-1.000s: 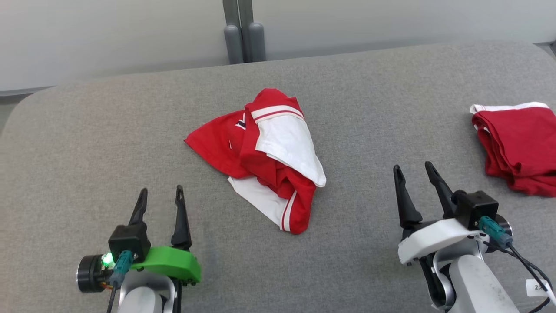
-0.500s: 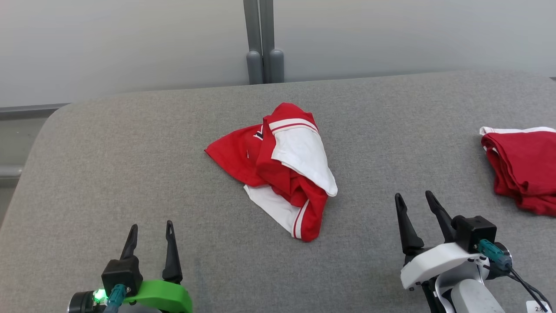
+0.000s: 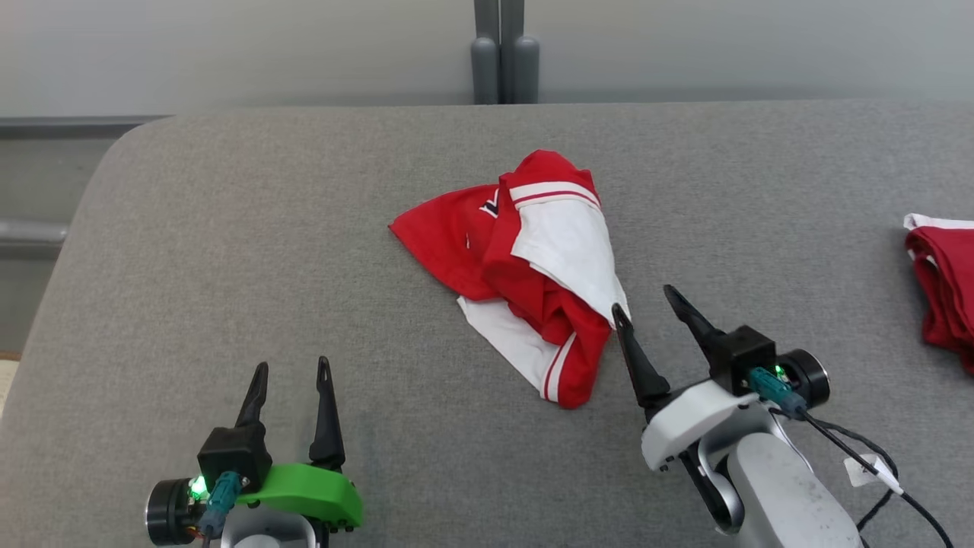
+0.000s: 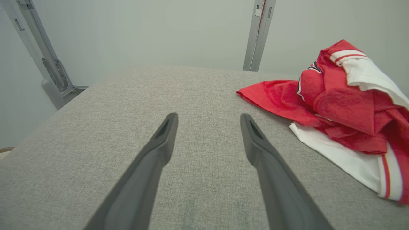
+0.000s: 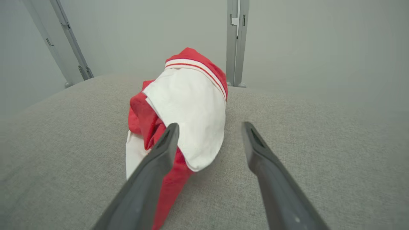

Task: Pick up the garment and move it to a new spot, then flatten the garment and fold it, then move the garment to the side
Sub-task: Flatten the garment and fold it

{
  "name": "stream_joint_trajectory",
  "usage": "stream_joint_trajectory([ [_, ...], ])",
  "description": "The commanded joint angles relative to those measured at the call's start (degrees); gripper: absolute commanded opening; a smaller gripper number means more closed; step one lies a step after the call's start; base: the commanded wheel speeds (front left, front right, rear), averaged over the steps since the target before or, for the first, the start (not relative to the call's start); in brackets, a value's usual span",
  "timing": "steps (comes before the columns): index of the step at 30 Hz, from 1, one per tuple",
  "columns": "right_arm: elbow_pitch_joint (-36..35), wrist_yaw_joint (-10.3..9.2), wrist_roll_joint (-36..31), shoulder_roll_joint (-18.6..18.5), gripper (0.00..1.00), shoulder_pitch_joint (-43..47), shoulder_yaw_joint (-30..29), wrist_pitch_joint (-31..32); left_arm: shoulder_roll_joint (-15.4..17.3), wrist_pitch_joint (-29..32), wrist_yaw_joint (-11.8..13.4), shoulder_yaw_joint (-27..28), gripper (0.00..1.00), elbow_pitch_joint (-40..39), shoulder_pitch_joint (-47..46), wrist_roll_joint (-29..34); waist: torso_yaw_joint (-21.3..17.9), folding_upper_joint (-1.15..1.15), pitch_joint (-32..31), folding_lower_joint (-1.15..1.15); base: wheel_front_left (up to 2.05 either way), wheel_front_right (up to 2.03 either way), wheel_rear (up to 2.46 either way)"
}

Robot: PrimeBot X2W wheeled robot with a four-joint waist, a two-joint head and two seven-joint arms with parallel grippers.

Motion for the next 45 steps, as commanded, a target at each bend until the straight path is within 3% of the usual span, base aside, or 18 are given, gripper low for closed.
stream_joint_trajectory([
  [1,1.10,-0.06,-0.62,-0.19,1.00,-1.86,0.65,0.00,0.18,0.01,0.41,-0.28,1.00,0.04,-1.13,-0.30,2.95,0.00,2.50,0.00,0.00,0.00,0.00],
  [12,7.11,-0.06,-5.22,-0.33,1.00,-8.61,1.68,0.00,0.17,0.01,1.46,-1.69,1.00,-0.44,-2.18,-2.13,7.54,0.00,5.22,0.00,0.00,0.00,0.00],
  [27,6.85,-0.06,-5.99,-0.26,1.00,-8.28,-0.66,0.00,0.17,0.01,1.73,-1.93,1.00,-0.60,-2.65,-2.59,6.62,0.00,5.62,0.00,0.00,0.00,0.00],
  [28,6.50,-0.06,-5.81,-0.26,0.87,-8.24,-0.93,-0.01,0.17,0.01,1.68,-1.90,1.00,-0.63,-2.68,-2.56,6.54,0.00,5.58,0.00,0.00,0.00,0.00],
  [29,6.05,-0.06,-5.50,-0.23,0.62,-8.19,-1.18,0.00,0.17,0.01,1.64,-1.87,1.00,-0.72,-2.69,-2.53,6.44,0.00,5.54,0.00,0.00,0.00,0.00],
  [31,5.86,-0.06,-5.34,-0.22,0.23,-7.88,-1.30,0.00,0.17,0.01,1.58,-1.77,1.00,-0.88,-2.61,-2.48,6.26,0.00,5.54,0.00,0.00,0.00,0.00],
  [33,6.14,-0.06,-5.44,-0.21,0.00,-7.75,-1.51,0.00,0.17,0.01,1.48,-1.79,1.00,-0.67,-2.49,-2.48,6.16,0.00,5.50,0.00,0.00,0.00,0.00],
  [45,-0.29,-0.06,-3.26,-0.51,0.00,-8.35,-6.58,-0.01,0.17,0.01,1.27,-0.78,1.00,0.00,-0.85,-2.25,4.72,0.00,3.23,0.00,0.00,0.00,0.00],
])
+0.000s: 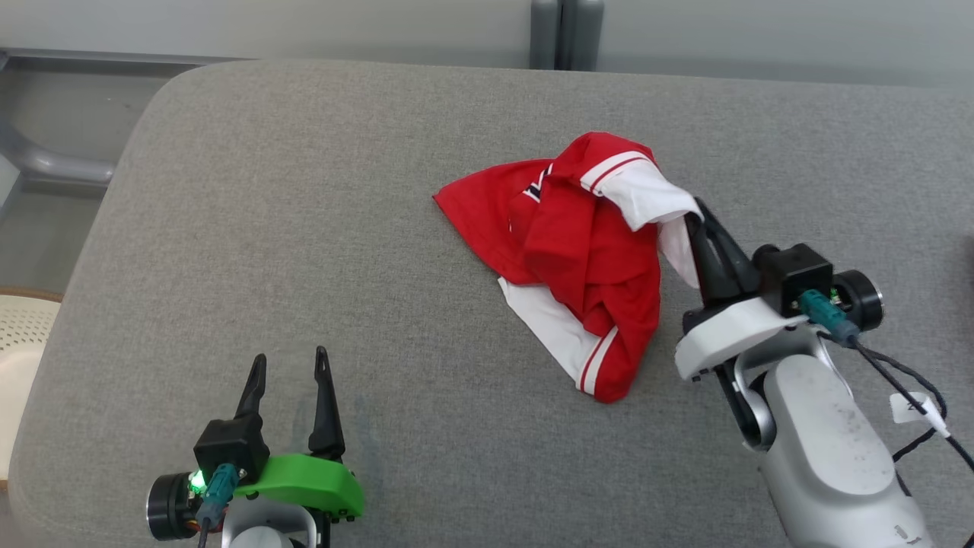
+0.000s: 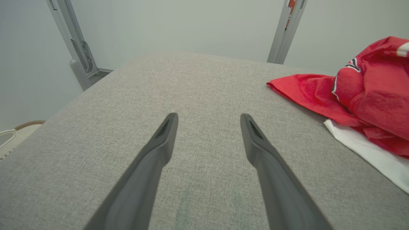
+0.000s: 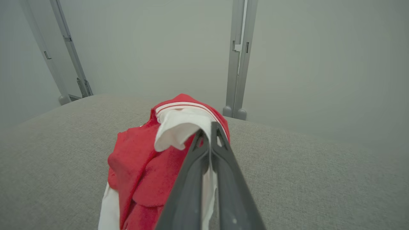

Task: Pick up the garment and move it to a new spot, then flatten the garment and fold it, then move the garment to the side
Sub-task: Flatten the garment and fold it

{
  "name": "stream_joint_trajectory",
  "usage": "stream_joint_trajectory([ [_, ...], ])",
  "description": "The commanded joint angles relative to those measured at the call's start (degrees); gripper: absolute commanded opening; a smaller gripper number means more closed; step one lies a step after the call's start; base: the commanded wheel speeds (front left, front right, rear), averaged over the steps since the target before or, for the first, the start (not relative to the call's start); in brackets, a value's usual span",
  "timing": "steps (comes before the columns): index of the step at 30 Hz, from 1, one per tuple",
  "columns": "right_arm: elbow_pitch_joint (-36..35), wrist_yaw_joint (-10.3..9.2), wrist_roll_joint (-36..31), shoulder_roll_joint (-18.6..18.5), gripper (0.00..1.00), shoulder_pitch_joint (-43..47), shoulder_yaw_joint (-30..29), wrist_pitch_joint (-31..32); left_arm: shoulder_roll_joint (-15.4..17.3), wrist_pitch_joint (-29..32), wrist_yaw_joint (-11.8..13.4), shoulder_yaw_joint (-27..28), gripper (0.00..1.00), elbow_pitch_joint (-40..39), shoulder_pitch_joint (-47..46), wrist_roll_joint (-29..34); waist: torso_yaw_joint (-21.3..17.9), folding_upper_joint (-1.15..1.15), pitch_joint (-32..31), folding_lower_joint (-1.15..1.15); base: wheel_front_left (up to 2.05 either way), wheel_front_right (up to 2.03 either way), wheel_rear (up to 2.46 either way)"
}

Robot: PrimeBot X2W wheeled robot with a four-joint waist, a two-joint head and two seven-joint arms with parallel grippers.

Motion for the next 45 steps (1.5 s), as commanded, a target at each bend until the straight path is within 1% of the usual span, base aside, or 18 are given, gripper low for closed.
stream_joint_trajectory([
  [1,-1.23,-0.06,0.45,-0.68,0.00,-0.44,-1.34,0.00,0.17,0.01,-0.21,0.22,1.00,0.24,0.63,0.08,-0.97,0.00,-1.10,0.00,0.00,0.00,0.00],
  [5,-4.71,-0.06,0.79,-1.89,0.00,-2.17,-4.82,-0.01,0.16,0.01,-0.47,0.33,1.00,0.63,0.96,-0.19,-2.15,0.00,-2.37,0.00,0.00,0.00,0.00],
  [9,-7.45,-0.06,0.69,-3.98,0.00,-4.57,-6.72,-0.01,0.17,0.01,-0.39,0.21,1.00,0.79,1.28,-0.53,-3.10,0.00,-3.19,0.00,0.00,0.00,0.00],
  [12,-8.48,-0.06,0.70,-5.84,0.00,-7.19,-6.13,-0.01,0.18,0.01,-0.43,0.15,1.00,1.05,1.40,-0.73,-3.46,0.00,-3.49,0.00,0.00,0.00,0.00],
  [16,-8.37,-0.06,0.46,-8.27,0.00,-11.87,-3.62,0.00,0.18,0.01,-0.44,-0.75,1.00,1.20,1.46,-1.45,-3.04,0.00,-3.51,0.00,0.00,0.00,0.00],
  [19,-7.53,-0.06,0.45,-9.25,0.00,-15.66,-0.88,0.00,0.18,0.01,-0.18,-1.64,1.00,1.27,1.24,-2.20,-1.85,0.00,-3.41,0.00,0.00,0.00,0.00],
  [22,-6.57,-0.06,0.71,-9.35,0.00,-19.35,1.98,-0.01,0.19,0.01,0.06,-2.22,1.00,1.42,1.51,-2.98,-0.26,0.00,-3.41,0.00,0.00,0.00,0.00],
  [28,-4.78,-0.07,1.02,-9.26,0.00,-26.37,5.68,0.00,0.18,0.01,0.39,-2.43,1.00,1.72,2.00,-3.44,2.45,0.00,-3.46,0.00,0.00,0.00,0.00],
  [33,-1.53,-0.07,-0.32,-10.44,0.00,-33.45,9.13,-0.01,0.16,0.01,0.08,-3.46,1.00,1.87,1.46,-4.09,4.95,0.00,-2.73,0.00,0.00,0.00,0.00],
  [36,1.31,-0.07,-1.21,-11.29,0.00,-38.45,11.09,0.00,0.17,0.01,0.24,-5.29,1.00,1.83,0.51,-5.16,7.29,0.00,-1.68,0.00,0.00,0.00,0.00],
  [40,2.67,-0.07,-2.59,-12.04,0.00,-44.90,14.02,0.00,0.17,0.01,0.61,-7.53,1.00,2.12,-0.06,-6.15,10.58,0.00,-0.58,0.00,0.00,0.00,0.00],
  [45,3.72,-0.07,-3.79,-14.13,0.00,-49.48,17.78,0.00,0.17,0.01,1.12,-8.11,1.00,2.65,0.16,-6.88,13.60,0.00,-0.44,0.00,0.00,0.00,0.00],
])
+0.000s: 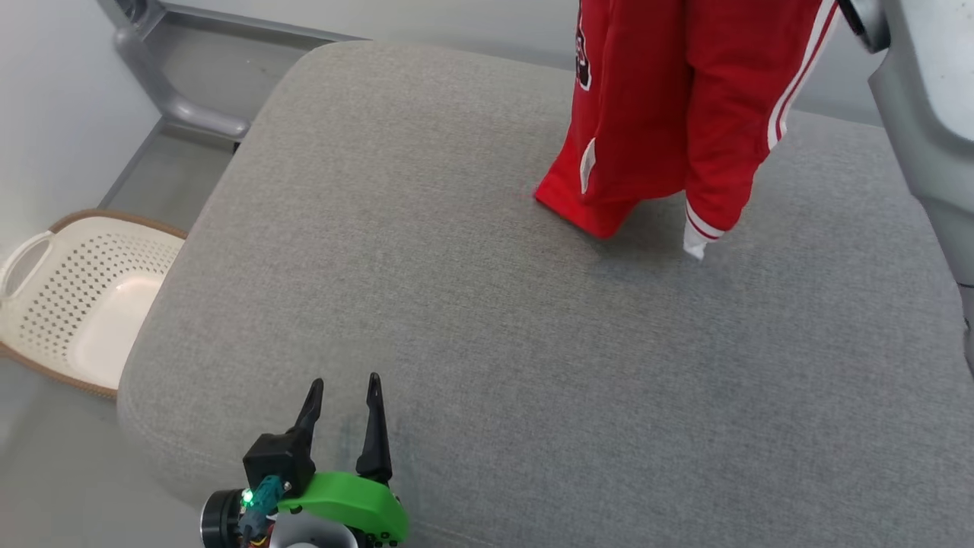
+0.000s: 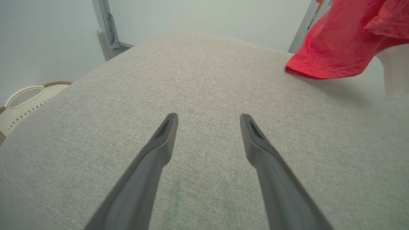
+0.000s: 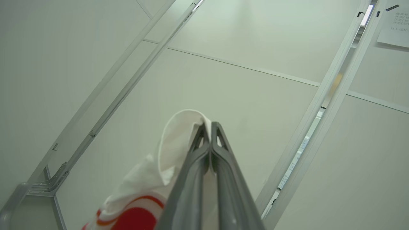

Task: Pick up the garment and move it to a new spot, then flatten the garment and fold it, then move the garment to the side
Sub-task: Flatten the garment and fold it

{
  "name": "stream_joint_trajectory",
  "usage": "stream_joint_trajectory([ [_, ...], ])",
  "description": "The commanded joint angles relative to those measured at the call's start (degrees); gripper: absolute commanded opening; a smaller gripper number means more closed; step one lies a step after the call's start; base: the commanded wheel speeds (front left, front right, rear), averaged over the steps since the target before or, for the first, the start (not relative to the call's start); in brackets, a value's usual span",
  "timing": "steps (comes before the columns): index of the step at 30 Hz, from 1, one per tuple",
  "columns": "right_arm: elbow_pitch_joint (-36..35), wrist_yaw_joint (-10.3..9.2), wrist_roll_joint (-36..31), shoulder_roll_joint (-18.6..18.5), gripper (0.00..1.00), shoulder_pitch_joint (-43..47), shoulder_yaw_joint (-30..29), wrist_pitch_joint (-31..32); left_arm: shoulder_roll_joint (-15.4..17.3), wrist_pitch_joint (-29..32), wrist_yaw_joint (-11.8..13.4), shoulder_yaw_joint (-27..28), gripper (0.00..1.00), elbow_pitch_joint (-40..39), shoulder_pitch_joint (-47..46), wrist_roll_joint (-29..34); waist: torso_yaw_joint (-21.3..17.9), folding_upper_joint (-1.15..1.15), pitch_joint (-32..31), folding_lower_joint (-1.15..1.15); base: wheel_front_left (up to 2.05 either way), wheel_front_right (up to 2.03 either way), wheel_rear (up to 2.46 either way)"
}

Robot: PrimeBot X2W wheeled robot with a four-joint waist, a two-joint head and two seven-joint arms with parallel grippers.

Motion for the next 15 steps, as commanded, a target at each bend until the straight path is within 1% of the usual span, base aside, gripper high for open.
stream_joint_trajectory([
  [1,0.09,-0.08,0.05,-0.97,0.00,-0.18,0.39,0.01,0.17,0.01,0.22,0.22,1.00,0.02,-0.25,-0.33,2.63,0.00,0.79,0.00,0.00,0.00,0.00],
  [4,-0.85,-0.08,1.28,-2.96,0.00,2.61,-0.47,0.01,0.16,0.01,0.47,0.58,1.00,-0.33,0.10,-0.32,2.68,0.00,0.96,0.00,0.00,0.00,0.00],
  [6,-2.30,-0.08,2.17,-4.27,0.00,5.82,-0.87,0.01,0.16,0.01,0.64,1.08,1.00,-0.60,0.30,-0.23,1.97,0.00,1.12,0.00,0.00,0.00,0.00],
  [8,-4.59,-0.08,3.36,-5.91,0.00,9.60,-1.40,0.01,0.15,0.01,0.50,1.31,1.00,-0.65,0.33,0.03,0.74,0.00,1.30,0.00,0.00,0.00,0.00],
  [11,-7.17,-0.08,5.19,-9.06,0.00,17.84,-2.89,0.01,0.15,0.01,0.17,1.76,1.00,-0.55,-0.01,0.51,-1.85,0.00,1.58,0.00,0.00,0.00,0.00],
  [15,-7.28,-0.08,6.51,-12.32,0.00,27.19,-7.00,0.01,0.16,0.01,-0.12,1.65,1.00,-0.51,-0.62,1.49,-5.08,0.00,1.65,0.00,0.00,0.00,0.00],
])
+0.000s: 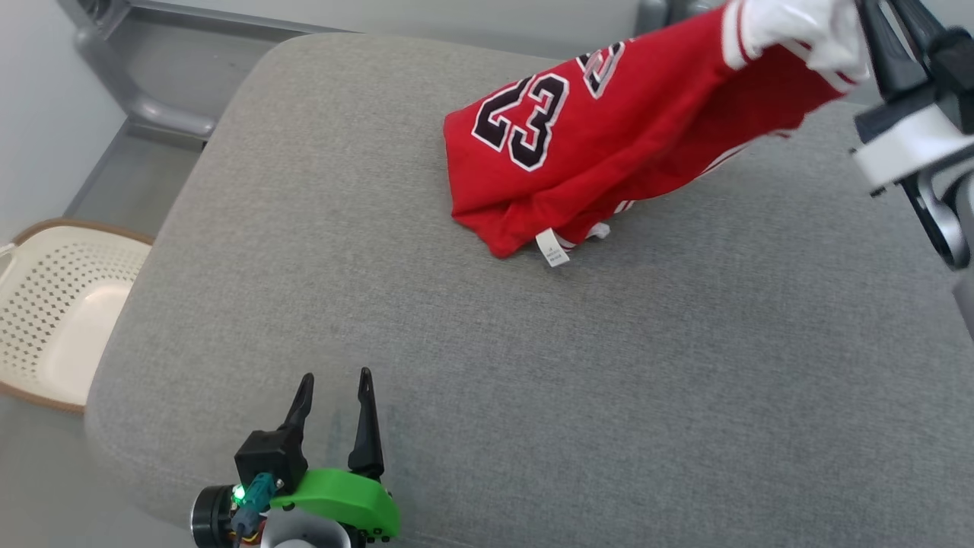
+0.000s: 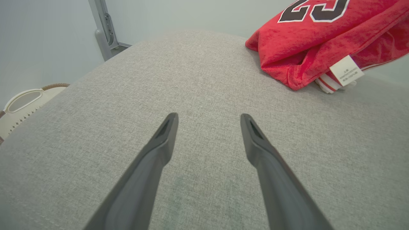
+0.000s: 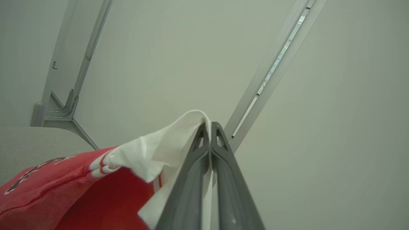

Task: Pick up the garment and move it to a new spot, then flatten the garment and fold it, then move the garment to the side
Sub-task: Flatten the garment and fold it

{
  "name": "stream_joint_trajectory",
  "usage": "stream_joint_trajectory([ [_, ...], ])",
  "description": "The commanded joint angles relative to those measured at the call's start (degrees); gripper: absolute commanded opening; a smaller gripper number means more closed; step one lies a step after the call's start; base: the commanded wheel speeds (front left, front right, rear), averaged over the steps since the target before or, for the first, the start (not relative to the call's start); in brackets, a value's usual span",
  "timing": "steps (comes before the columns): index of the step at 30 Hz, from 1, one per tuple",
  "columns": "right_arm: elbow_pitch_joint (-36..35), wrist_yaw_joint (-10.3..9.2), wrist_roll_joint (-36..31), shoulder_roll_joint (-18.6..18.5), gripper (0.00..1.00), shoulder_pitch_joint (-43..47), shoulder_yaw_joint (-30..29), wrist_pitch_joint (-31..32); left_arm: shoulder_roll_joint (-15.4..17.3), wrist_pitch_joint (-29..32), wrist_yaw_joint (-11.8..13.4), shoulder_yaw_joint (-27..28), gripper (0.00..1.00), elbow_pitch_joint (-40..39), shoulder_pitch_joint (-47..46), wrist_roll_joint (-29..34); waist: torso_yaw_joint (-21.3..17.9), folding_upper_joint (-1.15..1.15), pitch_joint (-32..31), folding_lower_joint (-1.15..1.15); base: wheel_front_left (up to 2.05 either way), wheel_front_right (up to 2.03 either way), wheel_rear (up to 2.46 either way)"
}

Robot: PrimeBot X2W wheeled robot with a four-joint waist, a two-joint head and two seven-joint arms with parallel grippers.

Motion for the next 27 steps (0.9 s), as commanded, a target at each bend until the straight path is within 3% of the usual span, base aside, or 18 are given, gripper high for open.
stream_joint_trajectory([
  [1,-0.11,-0.10,0.26,-0.60,0.00,1.53,-1.85,0.01,0.18,0.01,-0.33,0.12,1.00,0.20,-0.88,0.79,-3.79,0.00,0.23,0.00,0.00,0.00,0.00],
  [9,-0.36,-0.10,1.34,1.25,0.00,13.49,-4.92,0.01,0.18,0.01,-1.60,0.61,1.00,1.40,-1.41,2.10,-8.15,0.00,-0.85,0.00,0.00,0.00,0.00],
  [15,0.94,-0.10,2.68,6.19,0.00,25.40,-6.68,0.00,0.20,0.01,-2.22,1.17,1.00,2.38,0.13,2.71,-9.61,0.00,-3.08,0.00,0.00,0.00,0.00],
  [20,2.94,-0.10,3.52,9.79,0.00,33.06,-4.78,0.00,0.19,0.01,-2.85,1.93,1.00,2.82,1.44,3.42,-11.02,0.00,-4.63,0.00,0.00,0.00,0.00],
  [21,4.57,-0.10,3.44,10.49,0.25,34.39,-4.42,0.01,0.19,0.01,-2.83,2.13,1.00,2.88,1.65,3.57,-11.46,0.00,-4.95,0.00,0.00,0.00,0.00],
  [22,5.09,-0.10,3.55,11.21,0.67,34.84,-4.65,0.00,0.19,0.01,-2.83,2.20,1.00,2.90,1.73,3.56,-11.77,0.00,-5.08,0.00,0.00,0.00,0.00],
  [23,5.38,-0.10,3.60,11.84,1.00,35.04,-5.28,-0.05,0.19,0.01,-2.89,2.16,1.00,2.85,1.73,3.62,-12.03,0.00,-5.14,0.00,0.00,0.00,0.00],
  [27,5.80,-0.10,3.60,14.09,1.00,36.70,-8.01,-0.05,0.19,0.01,-2.82,2.45,1.00,2.55,1.31,3.70,-13.49,0.00,-4.92,0.00,0.00,0.00,0.00],
])
